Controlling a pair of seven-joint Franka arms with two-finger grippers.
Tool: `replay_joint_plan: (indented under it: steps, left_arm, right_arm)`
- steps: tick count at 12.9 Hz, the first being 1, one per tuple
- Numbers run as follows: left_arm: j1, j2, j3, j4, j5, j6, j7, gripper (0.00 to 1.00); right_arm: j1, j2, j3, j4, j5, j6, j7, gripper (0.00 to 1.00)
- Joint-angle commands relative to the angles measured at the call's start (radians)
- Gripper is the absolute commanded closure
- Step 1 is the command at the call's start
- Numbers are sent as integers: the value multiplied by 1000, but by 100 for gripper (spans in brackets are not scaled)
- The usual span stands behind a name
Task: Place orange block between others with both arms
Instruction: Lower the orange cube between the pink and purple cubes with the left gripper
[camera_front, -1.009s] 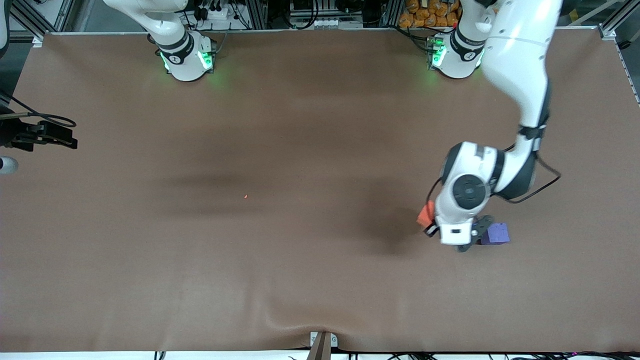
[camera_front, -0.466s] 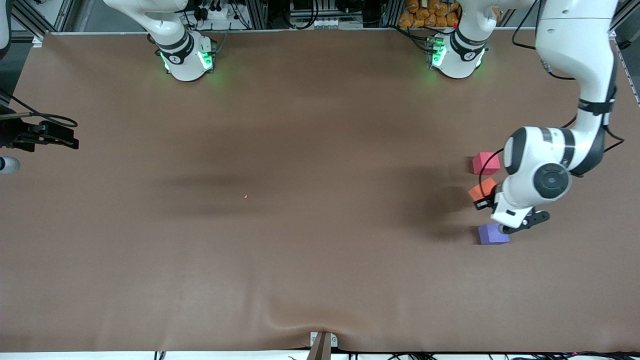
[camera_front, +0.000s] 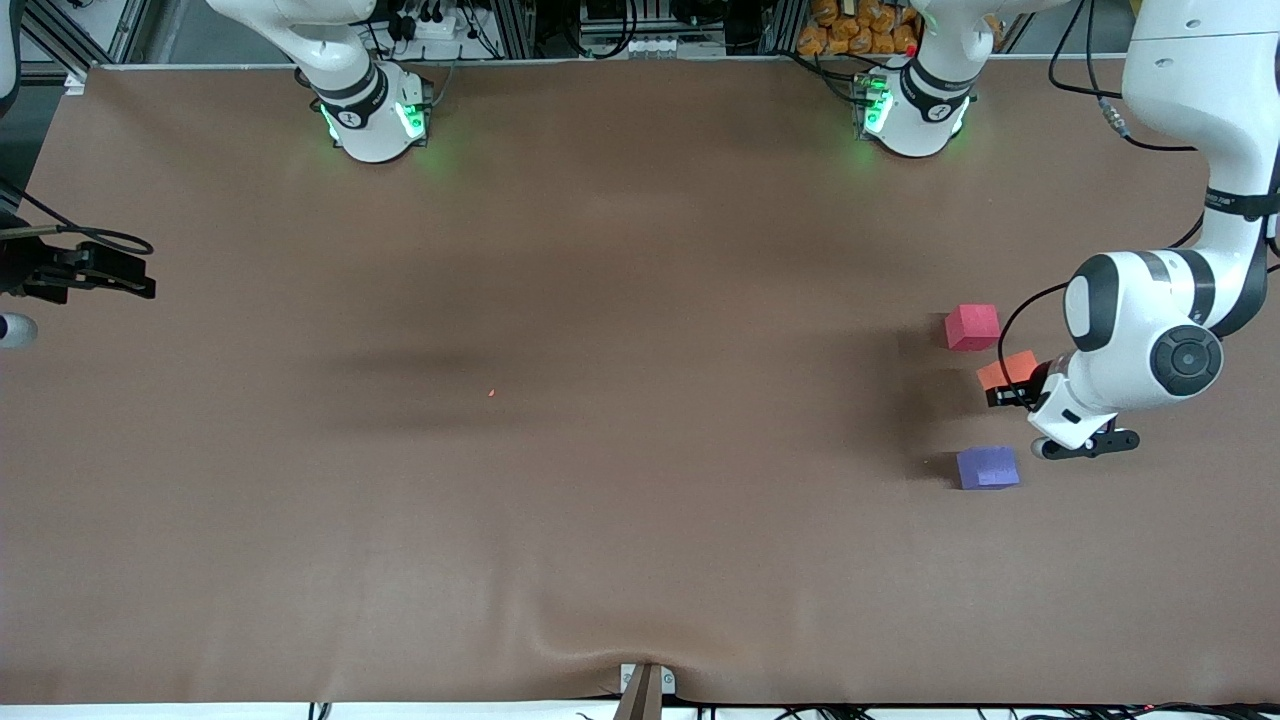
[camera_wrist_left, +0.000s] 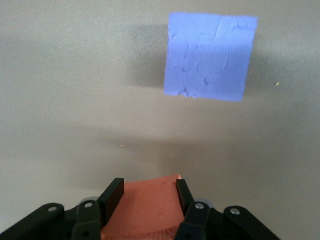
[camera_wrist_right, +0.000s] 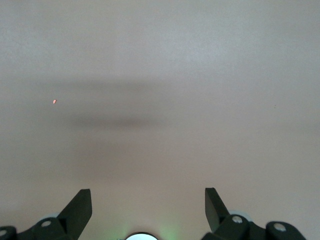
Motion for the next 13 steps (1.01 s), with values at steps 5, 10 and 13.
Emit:
replay_joint_plan:
  steps: [5, 10, 13]
  left_arm:
    - [11, 49, -27, -7, -39, 30, 62, 100]
    - [9, 87, -26, 1, -34, 84, 71, 100]
    - [9, 99, -26, 11, -33, 84, 134, 100]
  right_arm:
    - [-7, 4, 7, 12, -10, -7, 3, 0]
    - [-7, 4, 7, 12, -10, -7, 1, 0]
    - [-1, 5, 7, 12, -8, -10, 3, 0]
